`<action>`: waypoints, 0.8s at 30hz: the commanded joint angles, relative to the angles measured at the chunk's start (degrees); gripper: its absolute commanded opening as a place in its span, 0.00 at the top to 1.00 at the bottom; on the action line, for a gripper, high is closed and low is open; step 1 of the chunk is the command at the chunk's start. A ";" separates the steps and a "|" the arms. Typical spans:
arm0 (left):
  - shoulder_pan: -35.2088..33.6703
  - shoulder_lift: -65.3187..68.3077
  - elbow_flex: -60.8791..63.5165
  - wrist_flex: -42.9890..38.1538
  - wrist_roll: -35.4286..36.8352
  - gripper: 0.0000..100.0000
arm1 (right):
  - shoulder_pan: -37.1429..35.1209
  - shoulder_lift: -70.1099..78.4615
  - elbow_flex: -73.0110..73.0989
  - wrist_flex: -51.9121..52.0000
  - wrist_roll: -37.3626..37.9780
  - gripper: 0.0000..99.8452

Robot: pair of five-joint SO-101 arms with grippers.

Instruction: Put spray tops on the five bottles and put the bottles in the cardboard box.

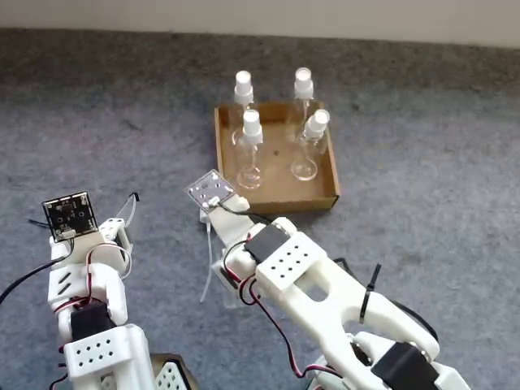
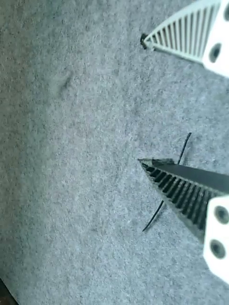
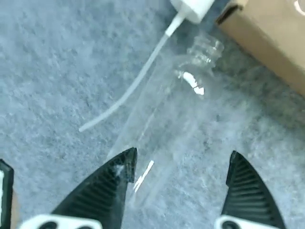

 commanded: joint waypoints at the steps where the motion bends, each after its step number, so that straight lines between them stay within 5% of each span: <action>1: -0.92 -0.57 1.54 -1.58 0.09 0.68 | -0.48 0.40 -2.42 -4.62 -2.99 0.75; 24: -1.01 -0.57 1.54 -1.58 0.09 0.68 | -5.85 0.92 8.84 -11.12 -4.04 0.78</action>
